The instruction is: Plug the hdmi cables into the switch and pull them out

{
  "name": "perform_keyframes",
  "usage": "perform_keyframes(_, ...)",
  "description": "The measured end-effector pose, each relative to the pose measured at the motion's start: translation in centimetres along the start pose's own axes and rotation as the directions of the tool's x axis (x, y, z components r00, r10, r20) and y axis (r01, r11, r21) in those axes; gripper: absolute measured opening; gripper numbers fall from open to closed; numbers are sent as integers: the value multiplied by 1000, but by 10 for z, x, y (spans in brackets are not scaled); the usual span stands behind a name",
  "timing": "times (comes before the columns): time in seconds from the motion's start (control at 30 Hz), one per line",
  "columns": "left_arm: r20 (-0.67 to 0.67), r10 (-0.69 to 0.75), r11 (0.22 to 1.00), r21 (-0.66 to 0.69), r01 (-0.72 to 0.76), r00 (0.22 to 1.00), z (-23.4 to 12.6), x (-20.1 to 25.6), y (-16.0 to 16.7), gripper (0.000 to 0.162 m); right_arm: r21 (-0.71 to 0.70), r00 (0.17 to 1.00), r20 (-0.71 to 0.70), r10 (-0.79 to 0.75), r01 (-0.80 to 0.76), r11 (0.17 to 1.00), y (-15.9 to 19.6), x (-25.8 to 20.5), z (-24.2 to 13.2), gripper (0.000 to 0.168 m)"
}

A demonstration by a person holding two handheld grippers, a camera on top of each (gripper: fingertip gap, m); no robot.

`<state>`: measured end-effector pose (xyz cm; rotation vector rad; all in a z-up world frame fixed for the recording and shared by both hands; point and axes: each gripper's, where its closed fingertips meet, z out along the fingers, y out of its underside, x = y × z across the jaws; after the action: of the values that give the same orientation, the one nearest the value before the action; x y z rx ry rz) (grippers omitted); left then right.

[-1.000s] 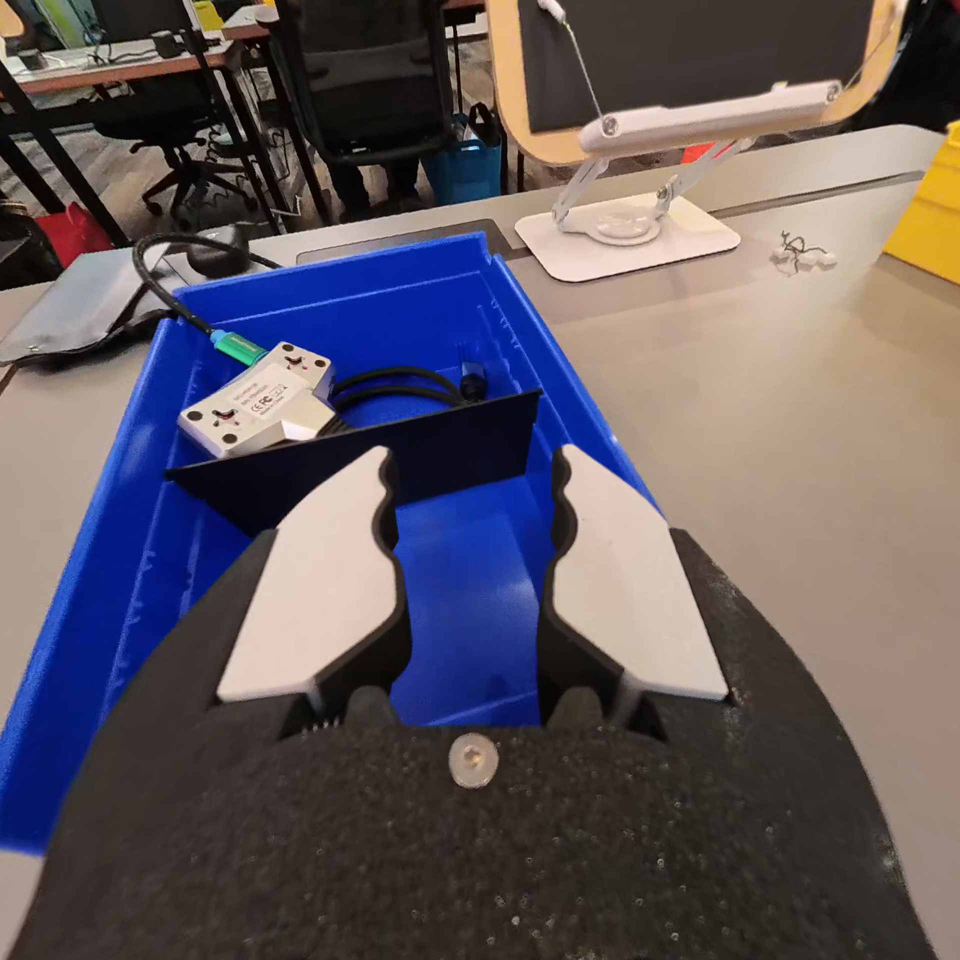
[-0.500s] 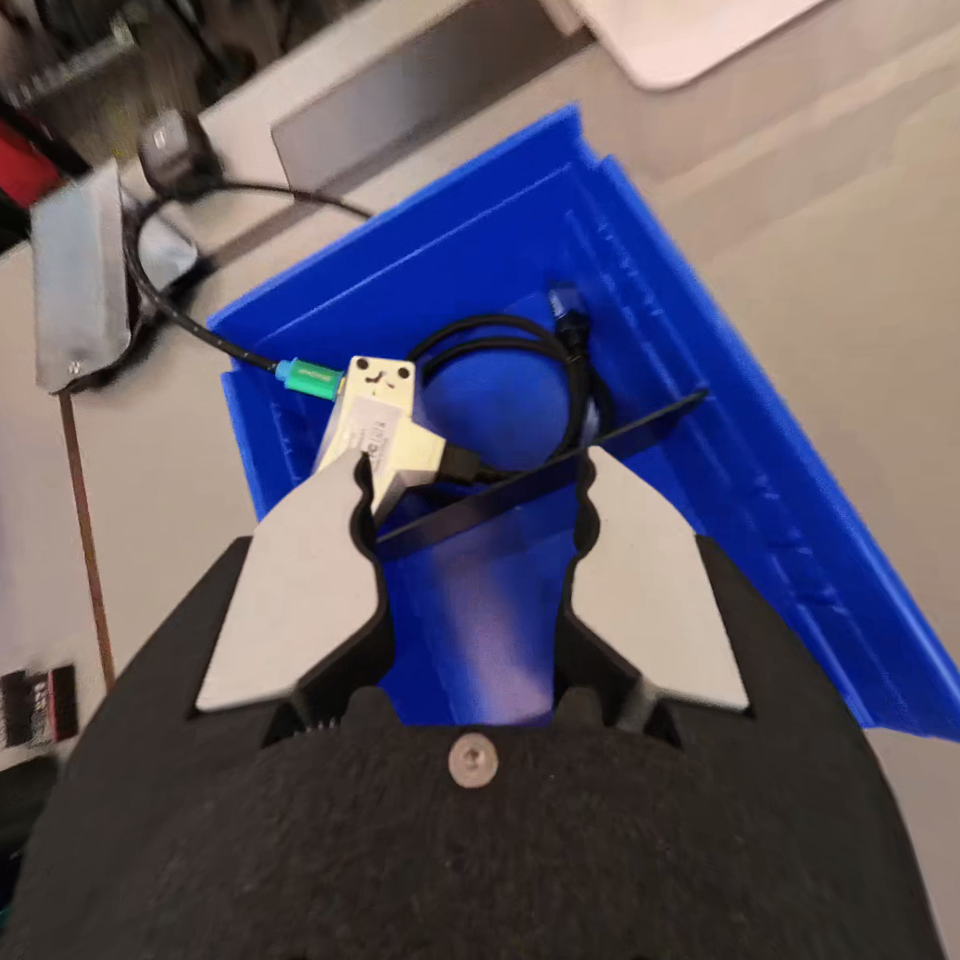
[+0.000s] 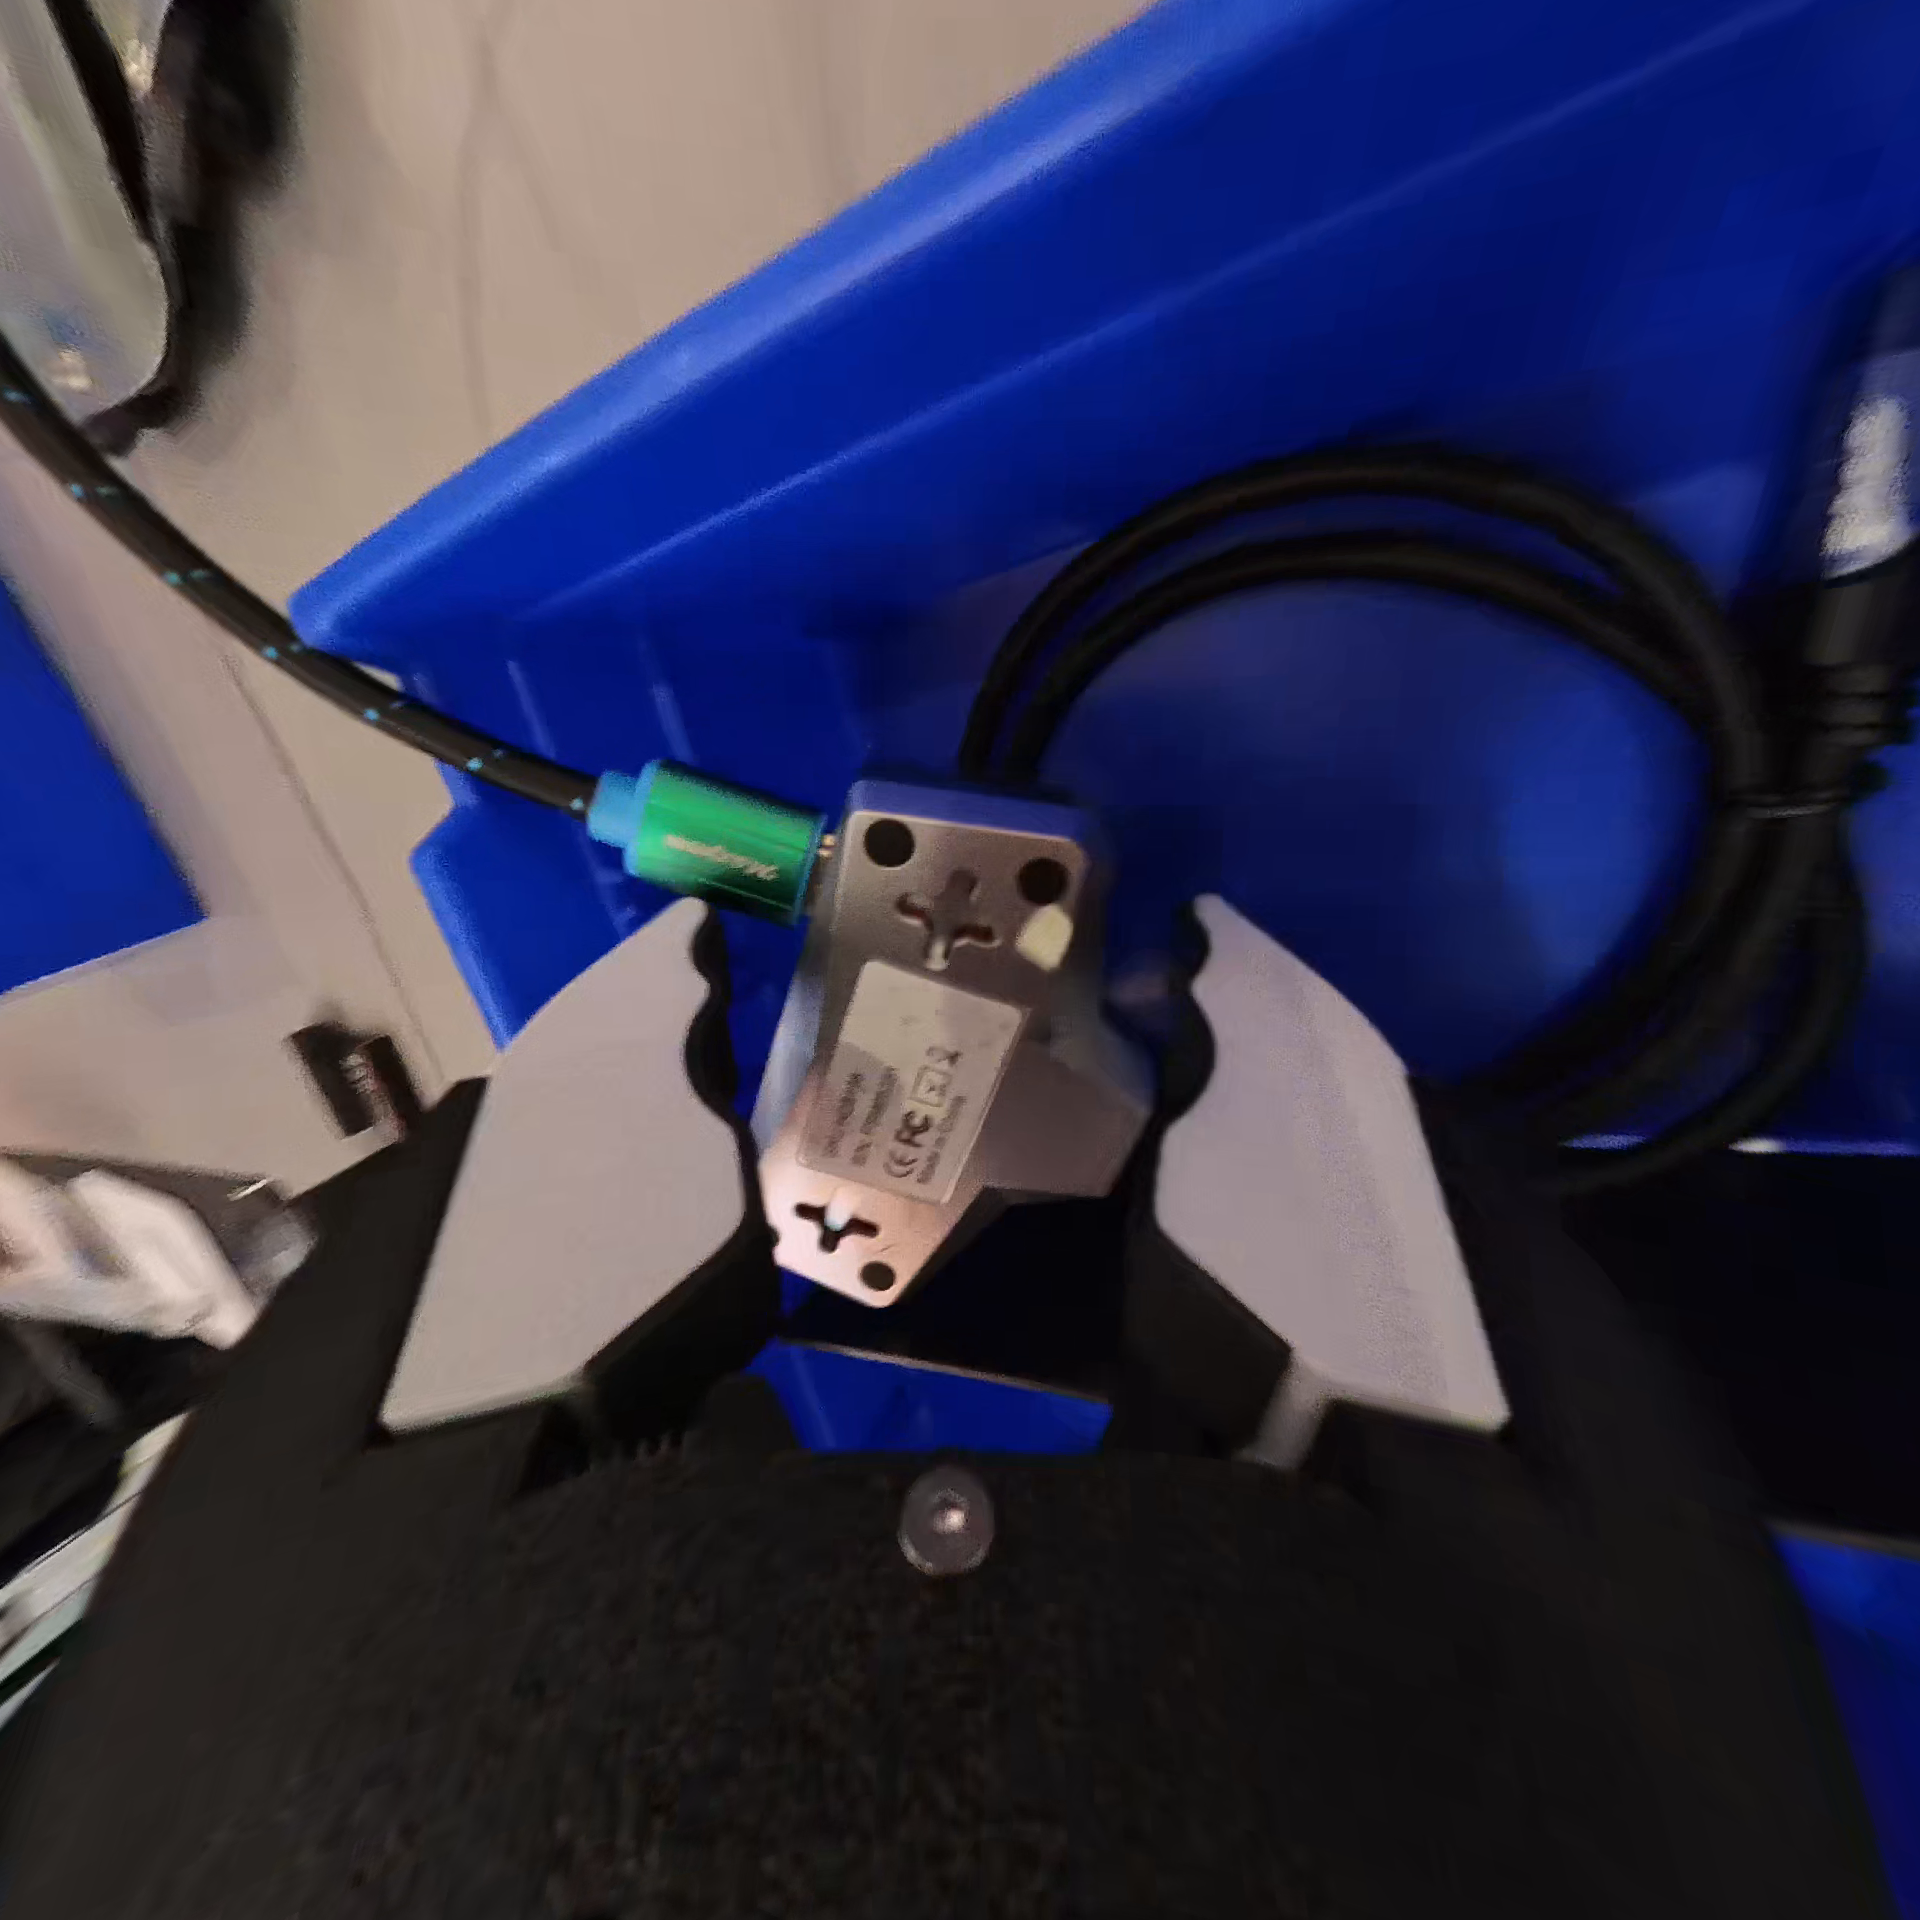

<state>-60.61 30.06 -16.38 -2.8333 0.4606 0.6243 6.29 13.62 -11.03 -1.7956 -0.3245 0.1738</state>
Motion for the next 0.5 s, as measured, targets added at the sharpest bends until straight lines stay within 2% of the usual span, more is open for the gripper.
perform_keyframes(0.03, 51, 28, 999, -31, -27, 998, 2, -6, 3, 68, -4, 1000, 7, 3, -3, 1000, 1, -1, 1, 38)
perform_keyframes(0.1, 48, 32, 999, -45, -30, 998, 6, -5, 5, 62, -10, 1000, 16, 3, -3, 1000, 2, -2, 2, 38)
perform_keyframes(0.27, 89, 47, 998, 41, -51, 995, -1, -10, 2, 61, -17, 1000, 21, -8, 8, 1000, 3, -4, 3, 38)
perform_keyframes(0.37, 162, 31, 988, 141, -54, 986, -21, -16, -2, 61, -10, 1000, 20, -7, 7, 1000, 2, -4, 2, 38)
perform_keyframes(0.5, 368, 12, 943, 304, -132, 930, -74, -30, -11, 60, 13, 1000, 20, 0, 0, 1000, -3, -5, 0, 38)
